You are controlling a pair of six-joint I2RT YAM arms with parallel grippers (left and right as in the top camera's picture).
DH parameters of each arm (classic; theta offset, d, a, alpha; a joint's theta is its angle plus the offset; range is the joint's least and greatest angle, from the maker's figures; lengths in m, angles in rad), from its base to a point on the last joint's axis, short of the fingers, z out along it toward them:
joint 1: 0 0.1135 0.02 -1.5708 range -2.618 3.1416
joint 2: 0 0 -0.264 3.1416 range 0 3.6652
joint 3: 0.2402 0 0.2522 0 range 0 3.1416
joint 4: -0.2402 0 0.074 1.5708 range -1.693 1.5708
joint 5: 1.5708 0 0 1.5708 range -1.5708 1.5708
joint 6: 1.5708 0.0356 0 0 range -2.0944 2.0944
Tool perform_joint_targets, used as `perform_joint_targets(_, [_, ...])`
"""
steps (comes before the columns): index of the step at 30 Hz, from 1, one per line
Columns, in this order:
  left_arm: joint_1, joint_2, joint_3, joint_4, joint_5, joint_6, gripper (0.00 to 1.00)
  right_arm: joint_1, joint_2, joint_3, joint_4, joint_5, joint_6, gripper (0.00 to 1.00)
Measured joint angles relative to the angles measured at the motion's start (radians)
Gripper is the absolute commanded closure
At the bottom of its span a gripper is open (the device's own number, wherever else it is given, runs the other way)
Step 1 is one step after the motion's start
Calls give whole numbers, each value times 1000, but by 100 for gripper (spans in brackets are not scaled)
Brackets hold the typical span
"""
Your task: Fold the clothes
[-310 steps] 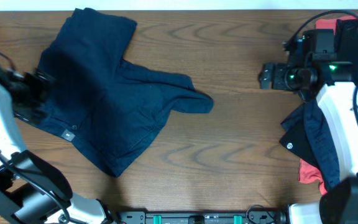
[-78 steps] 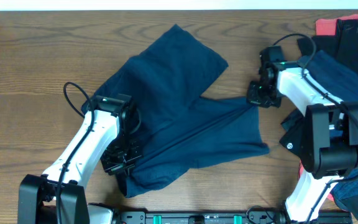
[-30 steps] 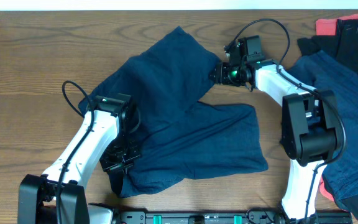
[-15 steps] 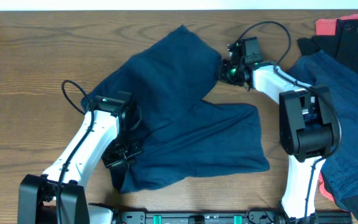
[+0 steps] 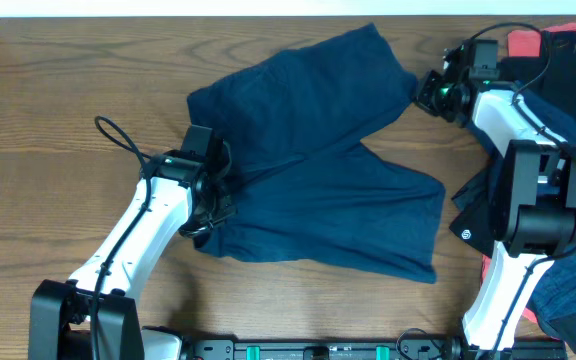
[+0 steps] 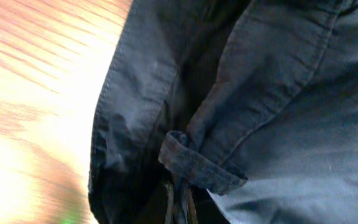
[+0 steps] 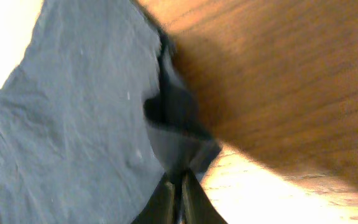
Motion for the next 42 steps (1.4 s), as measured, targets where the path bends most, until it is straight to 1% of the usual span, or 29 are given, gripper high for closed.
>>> perform_joint_targets(2, [1,0,0,-1,-43,0,94,-1,-4,26,-68,6,-43,54])
perform_joint_targets(3, [1,0,0,-2,-61,0,91,-1,-6,36,-103,10,-60,51])
perform_joint_targets(4, [1,0,0,-2,-80,3,68,-1,-7,51,-154,22,-83,49])
perform_joint_targets(5, [1,0,0,-2,-93,11,48,0,-11,61,-199,39,-100,48])
perform_joint_targets(6, [1,0,0,-2,-109,10,36,0,-18,69,-245,64,-120,48])
perform_joint_targets(8, [2,0,0,-2,-129,11,26,0,-46,71,-321,124,-159,48])
perform_joint_targets(10, [2,0,0,-10,-140,16,22,0,-90,72,-384,184,-191,47])
perform_joint_targets(12, [2,0,0,-26,-150,17,21,0,-158,72,-452,237,-215,48])
perform_joint_targets(16, [2,0,0,-88,-160,6,19,0,-311,79,-606,305,-239,53])
perform_joint_targets(19, [2,-18,0,-116,-155,-28,17,0,-402,84,-710,350,-232,53])
perform_joint_targets(22, [2,-67,0,-133,-132,-68,12,6,-458,61,-775,380,-199,51])
perform_joint_targets(26, [10,-109,-4,-141,-105,-118,7,25,-536,-58,-797,389,-121,51])
perform_joint_targets(29, [35,-114,-48,-122,-57,-164,5,36,-607,-167,-791,385,-62,51])
perform_joint_targets(32, [70,-114,-117,-108,-13,-232,5,37,-685,-250,-782,385,-30,51])
perform_joint_targets(35, [103,-114,-175,-74,31,-286,5,37,-753,-291,-775,385,-14,50])
perform_joint_targets(38, [123,-114,-208,-30,64,-329,6,37,-792,-295,-762,385,-6,50])
perform_joint_targets(39, [126,-114,-212,-21,67,-336,8,37,-795,-295,-760,385,-4,50])
perform_joint_targets(40, [126,-114,-220,0,64,-353,13,37,-796,-295,-758,385,-3,50])
perform_joint_targets(42, [126,-114,-232,32,51,-385,26,37,-795,-296,-755,385,-3,50])
